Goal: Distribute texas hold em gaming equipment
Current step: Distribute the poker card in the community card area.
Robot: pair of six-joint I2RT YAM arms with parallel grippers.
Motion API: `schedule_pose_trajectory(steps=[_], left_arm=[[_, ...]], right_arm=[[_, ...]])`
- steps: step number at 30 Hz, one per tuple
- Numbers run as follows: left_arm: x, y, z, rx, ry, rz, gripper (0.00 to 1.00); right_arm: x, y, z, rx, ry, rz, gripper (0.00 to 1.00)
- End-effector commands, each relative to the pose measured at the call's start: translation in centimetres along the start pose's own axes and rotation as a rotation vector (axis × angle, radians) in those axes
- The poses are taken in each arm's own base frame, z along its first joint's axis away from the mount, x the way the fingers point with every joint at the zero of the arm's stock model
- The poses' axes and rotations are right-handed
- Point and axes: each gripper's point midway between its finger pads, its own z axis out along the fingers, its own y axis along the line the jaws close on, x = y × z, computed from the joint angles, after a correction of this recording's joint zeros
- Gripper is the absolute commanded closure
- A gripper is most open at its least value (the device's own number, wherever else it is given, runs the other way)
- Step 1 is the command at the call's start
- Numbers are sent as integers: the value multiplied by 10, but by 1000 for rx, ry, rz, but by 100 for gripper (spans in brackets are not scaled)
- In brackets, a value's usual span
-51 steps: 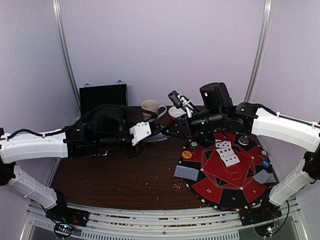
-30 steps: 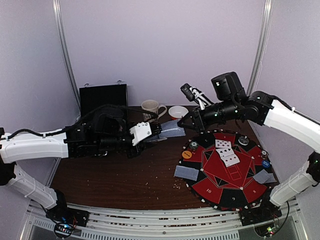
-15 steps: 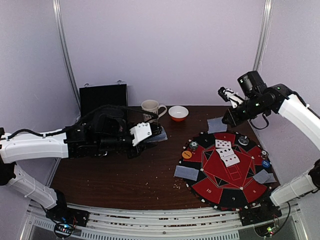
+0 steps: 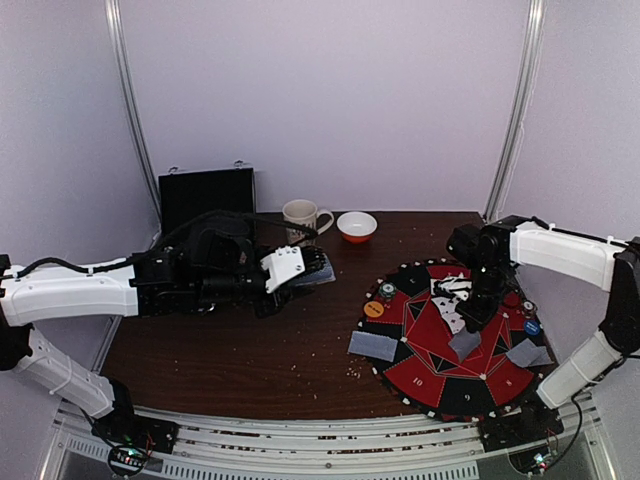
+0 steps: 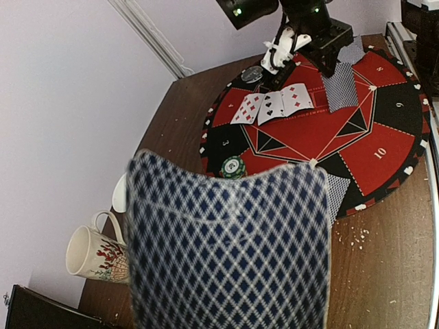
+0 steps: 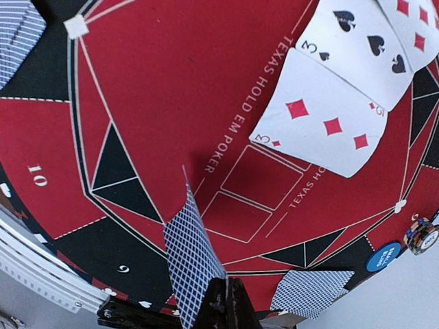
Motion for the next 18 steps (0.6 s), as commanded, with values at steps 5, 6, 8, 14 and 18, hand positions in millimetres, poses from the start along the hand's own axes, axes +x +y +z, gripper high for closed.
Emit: schedule_pose_trajectory(steps=[5, 6, 8, 14, 18], left_arm=[[-15, 5, -2, -17, -49, 10, 68], [-14, 5, -1, -16, -48, 10, 68], [-14, 5, 0, -16, -46, 10, 68], [-12, 5, 1, -18, -40, 12, 68], [-11, 5, 1, -18, -36, 11, 68]], right_arm=[[7, -21, 34, 58, 100, 75, 100], [7, -25, 37, 68, 107, 90, 100], [8, -32, 39, 76, 108, 118, 100], [13, -49, 53, 106, 133, 189, 100], [11, -53, 59, 88, 145, 214, 100]])
